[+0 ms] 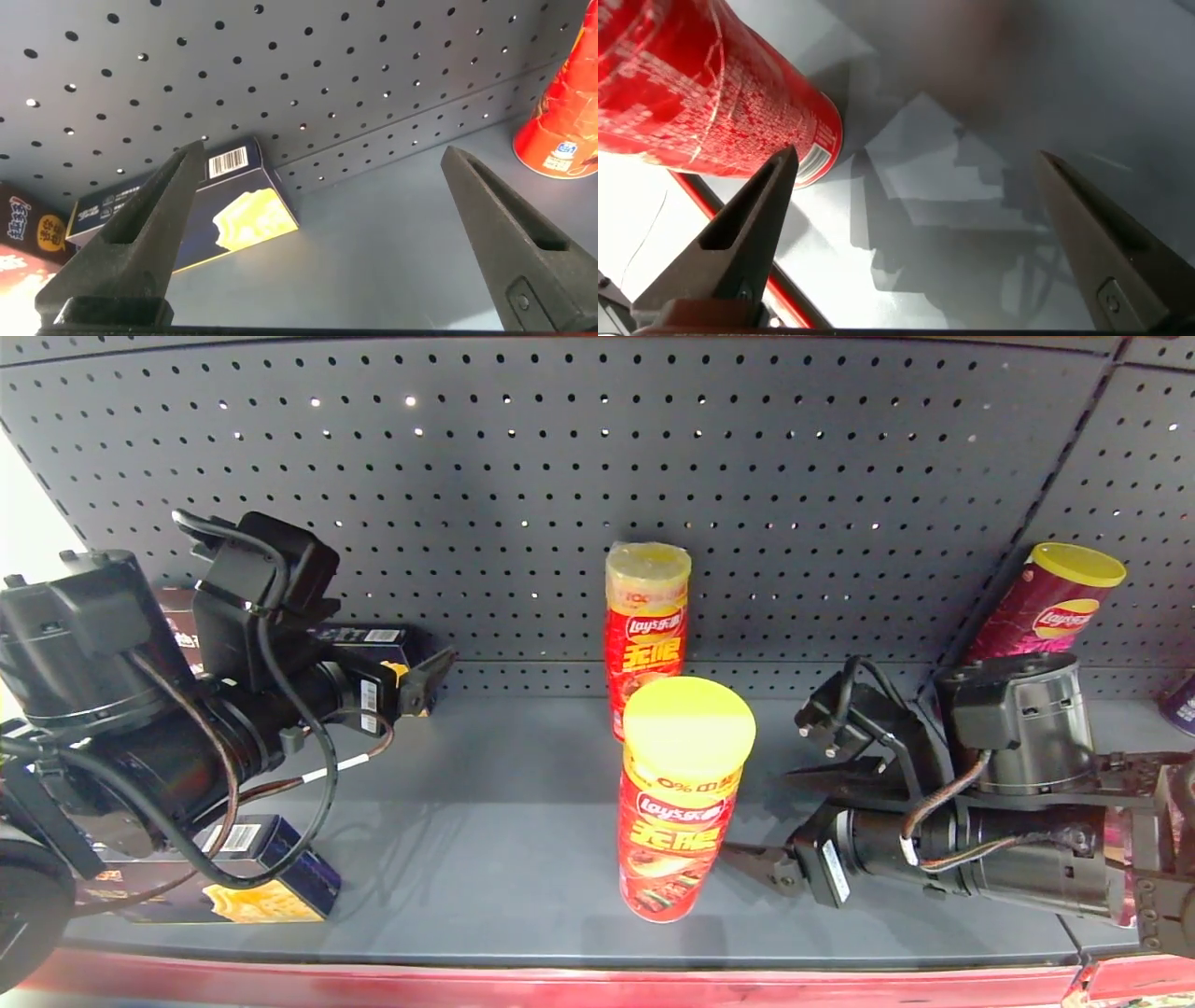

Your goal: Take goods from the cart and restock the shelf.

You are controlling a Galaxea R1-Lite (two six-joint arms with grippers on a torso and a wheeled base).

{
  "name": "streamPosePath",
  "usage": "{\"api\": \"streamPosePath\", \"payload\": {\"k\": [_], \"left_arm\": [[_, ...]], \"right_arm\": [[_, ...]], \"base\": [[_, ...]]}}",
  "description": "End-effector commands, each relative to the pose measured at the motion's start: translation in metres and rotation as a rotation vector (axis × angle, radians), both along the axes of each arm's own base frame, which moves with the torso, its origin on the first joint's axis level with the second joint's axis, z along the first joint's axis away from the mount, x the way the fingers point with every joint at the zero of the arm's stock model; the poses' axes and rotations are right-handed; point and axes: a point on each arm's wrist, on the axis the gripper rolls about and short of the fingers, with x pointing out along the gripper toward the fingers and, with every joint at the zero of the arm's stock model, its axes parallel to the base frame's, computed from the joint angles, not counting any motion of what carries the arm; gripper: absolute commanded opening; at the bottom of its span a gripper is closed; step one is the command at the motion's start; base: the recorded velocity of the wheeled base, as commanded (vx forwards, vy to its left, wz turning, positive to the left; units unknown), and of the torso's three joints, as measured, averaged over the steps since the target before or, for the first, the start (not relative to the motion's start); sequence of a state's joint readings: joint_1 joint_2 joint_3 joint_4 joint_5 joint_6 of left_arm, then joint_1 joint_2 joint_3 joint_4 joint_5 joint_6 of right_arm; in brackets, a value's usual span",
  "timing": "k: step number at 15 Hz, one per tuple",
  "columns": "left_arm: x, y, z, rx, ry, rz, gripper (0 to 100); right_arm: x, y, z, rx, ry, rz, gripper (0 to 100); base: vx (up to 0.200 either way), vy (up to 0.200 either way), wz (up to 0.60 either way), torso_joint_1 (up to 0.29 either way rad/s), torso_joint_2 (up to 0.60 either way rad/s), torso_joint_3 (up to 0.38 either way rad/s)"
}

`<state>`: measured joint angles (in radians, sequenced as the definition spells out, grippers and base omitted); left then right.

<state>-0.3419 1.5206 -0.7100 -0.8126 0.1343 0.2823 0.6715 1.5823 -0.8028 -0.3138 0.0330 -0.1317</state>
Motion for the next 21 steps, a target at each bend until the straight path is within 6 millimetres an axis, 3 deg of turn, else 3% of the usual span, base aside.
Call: {"api": "streamPosePath", "payload": {"k": [1, 11, 14, 18, 21], "left_arm": [[0.000, 0.000, 0.000, 0.000, 0.000, 0.001, 100], [-0.001, 0.000, -0.002, 0.002, 0.006, 0.001, 100], [-0.004, 0.000, 0.000, 0.003, 0.008, -0.004, 100], [-0.047, 0.016, 0.030, -0.019, -0.053, -0.004, 100], [-0.087, 0.027, 0.046, -0.033, -0.086, -0.024, 100]], "right_arm": [[0.001, 0.005, 0.000, 0.001, -0.001, 0.012, 100], [0.002, 0.006, -0.001, -0.001, 0.000, 0.011, 100], [-0.002, -0.006, 0.012, 0.029, -0.037, -0.016, 100], [-0.035, -0.048, 0.058, 0.145, -0.193, -0.080, 100], [-0.066, -0.070, 0.074, 0.209, -0.293, -0.107, 100]], "base": [[0.000, 0.000, 0.00, 0.000, 0.00, 0.000], [0.000, 0.000, 0.00, 0.000, 0.00, 0.000], [0.000, 0.000, 0.00, 0.000, 0.00, 0.000], [0.000, 0.000, 0.00, 0.000, 0.00, 0.000], [0.000, 0.000, 0.00, 0.000, 0.00, 0.000]]}}
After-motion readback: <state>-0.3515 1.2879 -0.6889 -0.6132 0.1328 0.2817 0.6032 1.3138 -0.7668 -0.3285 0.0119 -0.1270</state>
